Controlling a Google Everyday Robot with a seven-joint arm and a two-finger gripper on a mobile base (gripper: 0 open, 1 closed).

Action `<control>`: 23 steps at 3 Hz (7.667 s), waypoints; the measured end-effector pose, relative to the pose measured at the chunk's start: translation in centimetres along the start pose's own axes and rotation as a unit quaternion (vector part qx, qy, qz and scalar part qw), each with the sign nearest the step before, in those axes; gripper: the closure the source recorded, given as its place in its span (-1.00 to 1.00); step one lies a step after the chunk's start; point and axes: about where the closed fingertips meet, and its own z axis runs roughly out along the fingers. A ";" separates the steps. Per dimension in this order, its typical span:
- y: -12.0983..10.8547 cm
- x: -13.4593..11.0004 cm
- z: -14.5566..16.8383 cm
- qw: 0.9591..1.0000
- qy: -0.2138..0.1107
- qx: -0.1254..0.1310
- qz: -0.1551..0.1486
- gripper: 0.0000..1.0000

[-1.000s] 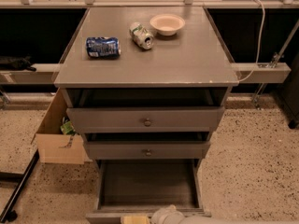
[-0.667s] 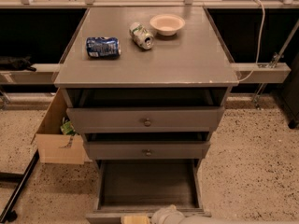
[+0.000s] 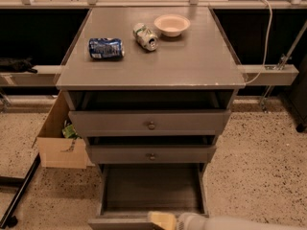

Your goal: Close bottom drawer

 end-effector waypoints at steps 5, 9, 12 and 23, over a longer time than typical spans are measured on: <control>-4.4 -0.1 3.2 0.979 0.040 -0.003 0.199 -1.00; -3.8 -4.6 5.1 0.972 0.005 0.040 0.233 -1.00; 0.2 -5.6 4.4 0.967 -0.132 0.050 0.213 -1.00; -20.6 11.0 21.5 0.902 0.164 0.267 0.296 -1.00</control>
Offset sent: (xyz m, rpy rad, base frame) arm -0.0238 -0.0681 -0.0059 0.0404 0.0250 -0.1597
